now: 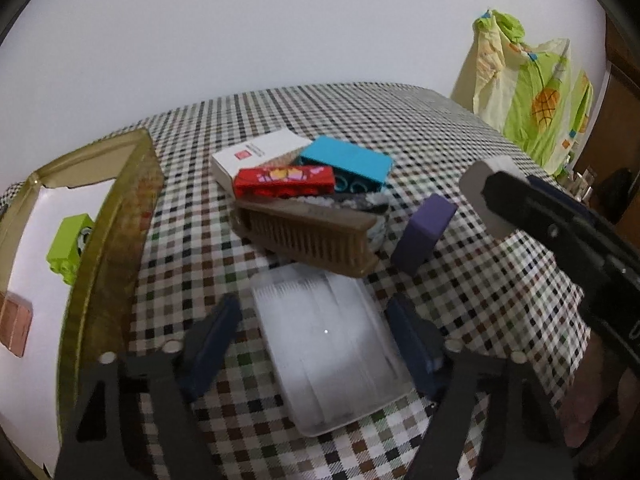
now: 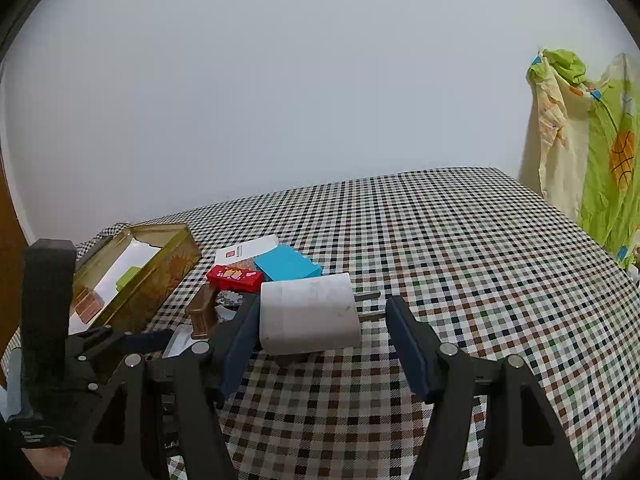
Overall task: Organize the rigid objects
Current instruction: 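Grasp the clear plastic box with the left gripper while the right gripper holds the charger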
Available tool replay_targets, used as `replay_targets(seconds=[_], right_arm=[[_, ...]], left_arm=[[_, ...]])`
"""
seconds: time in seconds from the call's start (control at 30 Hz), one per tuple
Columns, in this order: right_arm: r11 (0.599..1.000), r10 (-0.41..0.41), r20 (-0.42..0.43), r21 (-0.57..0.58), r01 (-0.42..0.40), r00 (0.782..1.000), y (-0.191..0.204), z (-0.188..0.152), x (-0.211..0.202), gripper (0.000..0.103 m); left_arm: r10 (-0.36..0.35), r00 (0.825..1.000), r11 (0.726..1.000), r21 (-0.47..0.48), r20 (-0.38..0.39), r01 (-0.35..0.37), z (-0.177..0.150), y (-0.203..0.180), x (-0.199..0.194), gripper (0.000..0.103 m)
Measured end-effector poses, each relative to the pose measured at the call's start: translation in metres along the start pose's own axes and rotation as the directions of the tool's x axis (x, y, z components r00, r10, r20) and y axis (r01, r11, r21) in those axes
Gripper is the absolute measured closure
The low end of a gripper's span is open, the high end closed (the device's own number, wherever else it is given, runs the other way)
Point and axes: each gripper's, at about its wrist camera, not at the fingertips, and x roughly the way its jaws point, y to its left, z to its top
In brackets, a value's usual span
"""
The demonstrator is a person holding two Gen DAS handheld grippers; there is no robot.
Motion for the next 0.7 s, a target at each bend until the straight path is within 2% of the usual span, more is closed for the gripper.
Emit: replay_targets(seconds=[0.13,0.4,0.7], right_arm=[[1.0,-0.003,0.007,-0.001,0.003,1.0,-0.001,0.0,-0.001,0.037],[1.0,-0.006,0.027,0.006,0.006,1.0,0.0,0.001,-0.003,0.037],[1.0,-0.014,0.05,0.002,0.014,0.999,0.002,0.002,-0.005,0.037]], left_arm=[[-0.012,1.0,1.0,-0.013,-0.002,0.012,-0.002,0.004,-0.001,0.049],[-0.025,1.0,1.0,0.004,0.009,0.025,-0.003,0.003,-0.004,0.049],[-0.014,0.994,1.0,0.013,0.112,0.012,-0.002,0.002,-0.022,0.049]])
